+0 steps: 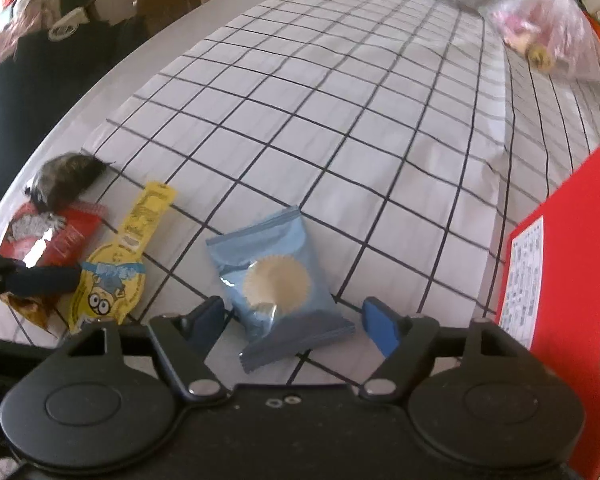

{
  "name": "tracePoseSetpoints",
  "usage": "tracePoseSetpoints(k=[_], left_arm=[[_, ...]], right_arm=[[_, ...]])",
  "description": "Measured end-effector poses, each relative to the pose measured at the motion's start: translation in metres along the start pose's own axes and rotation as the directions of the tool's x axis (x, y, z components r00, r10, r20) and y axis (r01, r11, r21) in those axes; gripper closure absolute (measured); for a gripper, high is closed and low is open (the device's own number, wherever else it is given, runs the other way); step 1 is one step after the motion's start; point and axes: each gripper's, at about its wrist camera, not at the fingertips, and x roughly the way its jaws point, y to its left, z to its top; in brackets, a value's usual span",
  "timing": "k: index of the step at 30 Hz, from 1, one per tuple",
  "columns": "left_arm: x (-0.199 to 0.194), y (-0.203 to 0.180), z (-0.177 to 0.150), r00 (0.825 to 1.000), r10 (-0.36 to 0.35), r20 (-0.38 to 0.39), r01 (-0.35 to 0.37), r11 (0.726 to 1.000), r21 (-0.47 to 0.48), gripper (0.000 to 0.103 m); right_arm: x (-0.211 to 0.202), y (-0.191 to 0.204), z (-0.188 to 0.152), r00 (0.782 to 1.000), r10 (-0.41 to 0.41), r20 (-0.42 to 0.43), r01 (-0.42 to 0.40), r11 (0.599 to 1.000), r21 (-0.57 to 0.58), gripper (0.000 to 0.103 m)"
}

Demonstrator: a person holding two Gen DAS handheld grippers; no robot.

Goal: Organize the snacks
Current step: 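Grasp the yellow Minion candy stick with the left tool while the right grasps the blue biscuit packet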

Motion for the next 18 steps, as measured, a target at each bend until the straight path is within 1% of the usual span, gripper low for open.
tracePoseSetpoints(k=[3,4,5,6,9,13,18], left_arm=[[0.000,0.000,-0.002,1.000,0.013,0.008,-0.013,1.000,0.003,0.053],[-0.001,0.000,-0.003,1.000,0.016,0.008,-0.016,1.000,0.001,0.056],[-0.001,0.000,-0.003,1.000,0.020,0.008,-0.020,1.000,0.000,0.057],[-0.001,0.000,-0.003,1.000,0.019,0.008,-0.019,1.000,-0.001,0.058],[-0.001,0.003,-0.003,1.000,0.011,0.009,-0.011,1.000,-0.016,0.059],[-0.003,0.006,-0.004,1.000,0.000,0.001,0.000,0.999,-0.046,0.059],[-0.005,0.008,-0.005,1.000,-0.010,-0.011,0.009,0.997,-0.080,0.059]], right_arm=[[-0.003,0.003,-0.003,1.000,0.003,0.020,-0.003,1.000,-0.023,0.039],[-0.004,0.004,-0.003,1.000,0.003,0.025,-0.003,1.000,-0.023,0.045],[-0.005,0.005,-0.004,1.000,0.004,0.030,-0.003,1.000,-0.024,0.049],[-0.006,0.006,-0.004,0.999,0.006,0.037,-0.005,1.000,-0.026,0.055],[-0.007,0.003,-0.006,0.999,0.017,0.047,-0.017,1.000,-0.004,0.058],[-0.012,-0.001,-0.009,0.998,0.014,0.053,-0.017,0.999,0.041,0.059],[-0.029,-0.005,-0.016,0.997,0.022,0.075,-0.028,0.996,0.086,0.059]])
